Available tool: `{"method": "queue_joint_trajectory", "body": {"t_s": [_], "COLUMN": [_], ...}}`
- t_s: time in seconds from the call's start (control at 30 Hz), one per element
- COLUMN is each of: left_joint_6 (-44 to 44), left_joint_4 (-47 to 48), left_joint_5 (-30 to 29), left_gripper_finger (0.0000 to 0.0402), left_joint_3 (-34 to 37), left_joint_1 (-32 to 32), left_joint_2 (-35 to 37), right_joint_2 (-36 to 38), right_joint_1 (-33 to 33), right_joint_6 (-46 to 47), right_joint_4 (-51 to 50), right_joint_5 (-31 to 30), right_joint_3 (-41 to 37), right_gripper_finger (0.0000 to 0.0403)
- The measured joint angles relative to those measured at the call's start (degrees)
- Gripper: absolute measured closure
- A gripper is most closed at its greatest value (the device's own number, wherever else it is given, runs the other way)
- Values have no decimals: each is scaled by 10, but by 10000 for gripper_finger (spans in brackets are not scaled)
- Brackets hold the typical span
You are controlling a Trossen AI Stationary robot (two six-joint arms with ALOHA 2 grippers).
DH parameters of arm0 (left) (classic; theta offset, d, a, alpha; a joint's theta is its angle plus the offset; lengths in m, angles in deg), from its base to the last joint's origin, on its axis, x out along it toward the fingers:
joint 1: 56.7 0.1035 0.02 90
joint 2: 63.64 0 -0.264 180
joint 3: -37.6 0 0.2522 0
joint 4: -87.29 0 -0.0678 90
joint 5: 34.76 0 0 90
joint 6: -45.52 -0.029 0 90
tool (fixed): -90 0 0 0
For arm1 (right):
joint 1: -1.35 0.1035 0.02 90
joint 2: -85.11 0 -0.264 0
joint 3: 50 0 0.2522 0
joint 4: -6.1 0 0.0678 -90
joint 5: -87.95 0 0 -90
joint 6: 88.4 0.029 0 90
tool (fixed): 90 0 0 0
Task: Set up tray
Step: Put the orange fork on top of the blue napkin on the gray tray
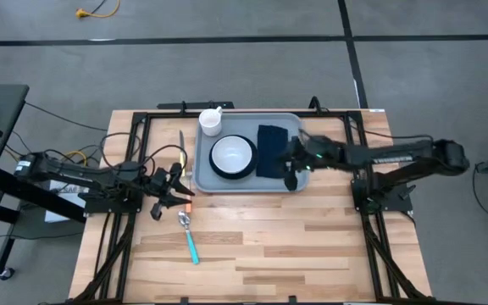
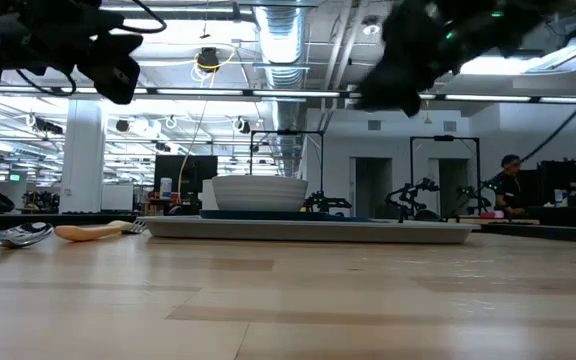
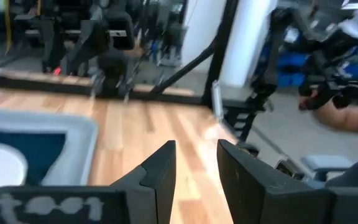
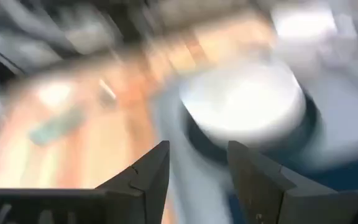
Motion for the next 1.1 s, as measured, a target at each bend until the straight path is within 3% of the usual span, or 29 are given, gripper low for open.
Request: {"method": "queue_joint_trajectory", "body": {"t_s": [0.17,0.27,0.4,0.6,0.77,0.97,1.1], "left_joint_6": [26,75,96,138,209,364,398], "left_joint_4": [-49,-47,-50,-52,-28,24,22], "left_joint_5": [2,4,-8,-109,-187,-335,-366], "left_gripper_finger": [297,297,297,297,297,297,297], "left_joint_3": [15,15,16,16,16,15,16], "left_joint_1": [-18,-25,-26,-26,-26,-30,-50], "left_joint_2": [-30,-44,-50,-50,-52,-75,-88], "right_joint_2": [29,14,-19,-95,-143,-172,-182], "right_joint_1": [78,124,177,229,237,237,243], "right_joint_6": [-20,-62,-90,-107,-68,-55,-60], "right_joint_4": [314,416,448,516,570,616,618], "right_joint_5": [1,2,2,0,-1,-3,-1], "right_joint_3": [-113,-145,-154,-155,-154,-154,-153], "right_gripper_finger": [245,246,250,250,256,267,271]}}
